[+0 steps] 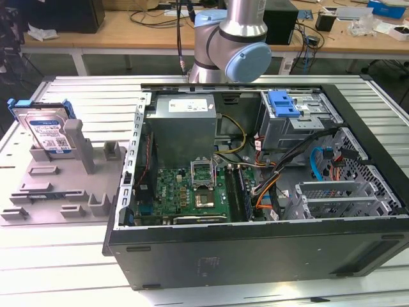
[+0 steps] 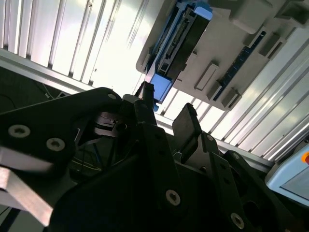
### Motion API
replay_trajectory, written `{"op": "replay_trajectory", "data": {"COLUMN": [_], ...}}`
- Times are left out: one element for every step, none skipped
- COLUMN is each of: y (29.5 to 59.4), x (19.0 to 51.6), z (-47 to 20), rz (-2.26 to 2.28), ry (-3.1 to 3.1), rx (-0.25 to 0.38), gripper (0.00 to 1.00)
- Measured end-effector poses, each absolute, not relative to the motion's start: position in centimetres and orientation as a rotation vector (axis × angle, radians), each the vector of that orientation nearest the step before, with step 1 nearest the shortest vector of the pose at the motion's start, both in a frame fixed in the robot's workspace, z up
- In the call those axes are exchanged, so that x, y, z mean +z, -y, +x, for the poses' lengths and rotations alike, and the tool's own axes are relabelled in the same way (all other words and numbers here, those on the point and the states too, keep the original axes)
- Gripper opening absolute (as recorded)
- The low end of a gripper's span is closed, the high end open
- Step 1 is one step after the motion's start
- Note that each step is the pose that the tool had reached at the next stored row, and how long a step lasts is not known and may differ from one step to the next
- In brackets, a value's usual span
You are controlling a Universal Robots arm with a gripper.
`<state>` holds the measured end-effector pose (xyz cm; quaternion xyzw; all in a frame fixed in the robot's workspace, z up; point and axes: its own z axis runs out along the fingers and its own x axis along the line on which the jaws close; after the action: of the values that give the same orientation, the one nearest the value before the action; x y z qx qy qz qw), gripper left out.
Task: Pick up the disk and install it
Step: 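Pick up the disk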
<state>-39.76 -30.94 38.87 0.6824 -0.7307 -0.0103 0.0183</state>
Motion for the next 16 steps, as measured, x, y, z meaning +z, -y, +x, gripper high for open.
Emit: {"op": "replay_trajectory", "data": {"y": [30.94, 30.94, 30.94, 30.94, 30.93, 30.93, 30.90, 30.88, 30.86, 30.84, 30.81, 30.81, 30.81, 30.81, 30.80, 30.80], "x": [38.85, 38.83, 38.81, 38.79, 38.76, 38.71, 38.70, 38.68, 38.64, 38.60, 38.55, 38.50, 38.44, 38.39, 38.30, 38.25], "z": [-39.77, -39.77, -39.79, -39.82, -39.86, -39.96, -40.00, -40.03, -40.08, -40.12, -40.15, -40.17, -40.17, -40.17, -40.18, -40.18], "rz": [2.120, 2.122, 2.124, 2.126, 2.131, 2.141, 2.145, 2.147, 2.150, 2.152, 2.154, 2.155, 2.156, 2.157, 2.159, 2.160], "ry": [2.268, 2.266, 2.265, 2.263, 2.258, 2.248, 2.244, 2.241, 2.239, 2.237, 2.236, 2.234, 2.233, 2.232, 2.231, 2.230], "rx": [-0.032, -0.032, -0.032, -0.031, -0.031, -0.030, -0.030, -0.030, -0.030, -0.030, -0.030, -0.030, -0.030, -0.030, -0.030, -0.030], "gripper": [0.44, 0.44, 0.44, 0.44, 0.44, 0.44, 0.44, 0.44, 0.44, 0.44, 0.44, 0.44, 0.44, 0.44, 0.44, 0.44]}}
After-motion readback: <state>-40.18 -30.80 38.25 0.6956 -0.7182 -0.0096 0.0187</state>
